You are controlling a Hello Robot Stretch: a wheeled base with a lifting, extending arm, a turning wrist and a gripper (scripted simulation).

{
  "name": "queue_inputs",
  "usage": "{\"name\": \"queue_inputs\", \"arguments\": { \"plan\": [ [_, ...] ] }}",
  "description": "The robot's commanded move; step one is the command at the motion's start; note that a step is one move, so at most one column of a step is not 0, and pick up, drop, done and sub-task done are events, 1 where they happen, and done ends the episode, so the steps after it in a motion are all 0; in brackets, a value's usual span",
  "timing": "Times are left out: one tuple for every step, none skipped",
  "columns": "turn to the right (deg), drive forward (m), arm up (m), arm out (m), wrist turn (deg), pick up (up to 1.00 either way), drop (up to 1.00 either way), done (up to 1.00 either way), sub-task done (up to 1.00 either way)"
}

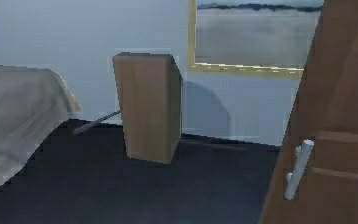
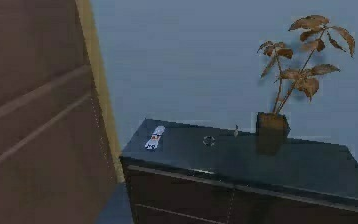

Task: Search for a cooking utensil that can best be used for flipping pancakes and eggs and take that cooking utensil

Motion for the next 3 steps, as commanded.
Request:
{"name": "queue_inputs", "arguments": {
  "plan": [
    [-33.0,0.00,0.00,0.00,0.0,0.00,0.00,0.00,0.00],
    [0.0,0.25,0.00,0.00,0.0,0.00,0.00,0.00,0.00],
    [-24.0,0.00,0.00,0.00,0.0,0.00,0.00,0.00,0.00]
  ]
}}
